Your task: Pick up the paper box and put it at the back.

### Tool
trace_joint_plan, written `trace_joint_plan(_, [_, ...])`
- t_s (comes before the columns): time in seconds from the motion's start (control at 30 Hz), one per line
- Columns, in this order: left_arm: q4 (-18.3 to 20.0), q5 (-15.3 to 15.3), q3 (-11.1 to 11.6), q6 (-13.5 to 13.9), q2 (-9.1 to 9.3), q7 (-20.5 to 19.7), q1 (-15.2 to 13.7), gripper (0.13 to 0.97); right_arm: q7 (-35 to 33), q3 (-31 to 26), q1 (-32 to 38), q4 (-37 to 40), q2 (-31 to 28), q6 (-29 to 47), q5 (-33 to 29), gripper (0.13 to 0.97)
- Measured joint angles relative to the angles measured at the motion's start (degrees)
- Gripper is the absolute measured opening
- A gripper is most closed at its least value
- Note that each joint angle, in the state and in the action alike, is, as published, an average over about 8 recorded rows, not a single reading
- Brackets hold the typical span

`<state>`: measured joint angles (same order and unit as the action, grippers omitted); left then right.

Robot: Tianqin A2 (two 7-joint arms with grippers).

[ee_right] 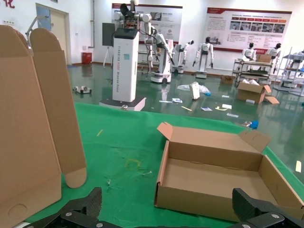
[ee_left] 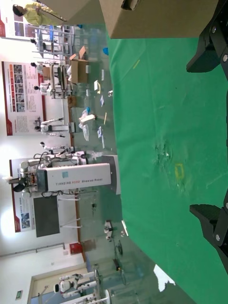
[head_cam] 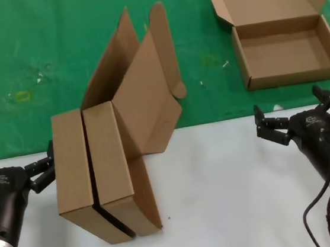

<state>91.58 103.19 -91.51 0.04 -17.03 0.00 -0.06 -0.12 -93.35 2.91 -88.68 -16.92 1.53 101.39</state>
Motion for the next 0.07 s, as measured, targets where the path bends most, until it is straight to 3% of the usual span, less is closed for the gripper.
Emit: trace_joint_plan(0.07, [0.0,0.0,0.0,0.0,0.0,0.0,0.0,0.966,0.0,0.0,0.0,0.0,0.0,0.0,0.0,0.966])
